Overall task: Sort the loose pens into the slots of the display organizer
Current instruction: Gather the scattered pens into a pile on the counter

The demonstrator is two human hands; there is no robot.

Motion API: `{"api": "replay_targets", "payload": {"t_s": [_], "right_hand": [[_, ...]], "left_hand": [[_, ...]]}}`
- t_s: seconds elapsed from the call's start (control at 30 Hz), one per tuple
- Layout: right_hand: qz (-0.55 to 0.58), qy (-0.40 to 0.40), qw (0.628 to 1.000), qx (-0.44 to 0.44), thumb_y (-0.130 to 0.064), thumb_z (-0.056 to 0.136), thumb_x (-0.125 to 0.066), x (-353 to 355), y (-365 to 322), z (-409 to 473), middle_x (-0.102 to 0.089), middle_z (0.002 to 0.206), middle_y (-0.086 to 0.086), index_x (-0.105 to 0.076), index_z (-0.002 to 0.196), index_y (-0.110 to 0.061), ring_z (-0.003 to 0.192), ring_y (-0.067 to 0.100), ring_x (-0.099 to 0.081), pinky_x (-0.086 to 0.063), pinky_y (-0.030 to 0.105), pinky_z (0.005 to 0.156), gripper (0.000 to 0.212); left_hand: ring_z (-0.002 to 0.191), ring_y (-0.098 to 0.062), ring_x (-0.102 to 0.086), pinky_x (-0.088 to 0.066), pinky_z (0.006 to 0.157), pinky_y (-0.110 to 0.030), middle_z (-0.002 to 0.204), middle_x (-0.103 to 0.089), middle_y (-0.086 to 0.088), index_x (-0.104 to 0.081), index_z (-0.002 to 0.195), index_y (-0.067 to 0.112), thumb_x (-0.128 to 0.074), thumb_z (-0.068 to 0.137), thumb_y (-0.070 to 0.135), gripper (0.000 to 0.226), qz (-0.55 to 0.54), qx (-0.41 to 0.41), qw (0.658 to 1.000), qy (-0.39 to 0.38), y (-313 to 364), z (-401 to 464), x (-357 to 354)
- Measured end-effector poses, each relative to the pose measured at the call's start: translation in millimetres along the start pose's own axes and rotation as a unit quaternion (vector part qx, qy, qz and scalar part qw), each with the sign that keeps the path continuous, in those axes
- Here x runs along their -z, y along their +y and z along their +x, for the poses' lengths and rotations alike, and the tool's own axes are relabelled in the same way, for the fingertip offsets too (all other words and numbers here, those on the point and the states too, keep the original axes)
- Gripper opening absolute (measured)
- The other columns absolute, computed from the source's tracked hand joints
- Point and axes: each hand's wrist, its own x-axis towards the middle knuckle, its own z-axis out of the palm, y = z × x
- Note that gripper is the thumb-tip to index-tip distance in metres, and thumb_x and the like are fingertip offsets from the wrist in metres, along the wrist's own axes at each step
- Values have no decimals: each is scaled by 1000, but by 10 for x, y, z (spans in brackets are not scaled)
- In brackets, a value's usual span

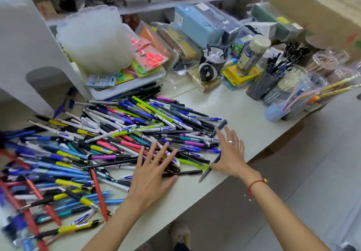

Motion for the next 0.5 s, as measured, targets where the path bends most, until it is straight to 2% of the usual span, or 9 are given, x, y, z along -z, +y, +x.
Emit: {"api": "replay_targets", "payload": {"t_s": [0.03,0.1,0.2,0.33,0.4,0.47,0.5], "right_hand": [[1,-23,1000,21,-32,71,-78,-18,-10,57,22,158,-1,12,150,-35,145,23,22,9,47,117,120],[39,-49,997,35,-33,71,-78,-76,-59,138,22,159,-1,12,150,-36,145,21,22,10,48,116,120],[61,-20,997,42,-34,73,-77,-195,-178,213,18,159,-4,11,150,-36,146,23,19,10,51,114,117],[98,11,993,62,-27,72,-77,-266,-345,284,15,160,-5,10,150,-35,146,24,20,11,42,116,118],[107,11,992,64,-26,71,-78,-257,-404,326,15,160,-4,10,151,-33,145,24,22,10,40,116,118],[109,13,992,68,-26,71,-78,-248,-424,356,13,161,-2,7,152,-31,145,23,22,9,40,116,118],[112,12,991,73,-26,71,-78,-235,-416,360,12,161,-2,6,152,-31,145,23,21,7,40,117,117]], "left_hand": [[145,-29,-22,-9,115,-50,155,-31,3,-29,149,36,-37,86,68,71,1,7,1000,4,-34,16,10],[143,-31,-27,-11,114,-49,154,-33,2,-30,149,34,-36,86,68,71,11,19,1000,-2,-117,47,31],[144,-31,-23,-9,114,-48,155,-29,2,-25,150,33,-34,84,67,75,28,31,999,-18,-224,77,79],[144,-32,-20,-4,114,-47,156,-26,1,-21,151,33,-32,83,67,77,38,47,997,-53,-298,171,107],[147,-30,-8,5,116,-45,159,-17,1,-12,152,36,-31,84,67,77,45,55,996,-58,-309,227,134],[147,-25,14,18,114,-43,160,5,6,4,151,39,-35,89,65,77,28,76,995,-65,-277,272,165],[146,-23,19,20,113,-42,160,11,7,6,150,39,-40,90,63,80,15,92,993,-73,-238,283,200]]}}
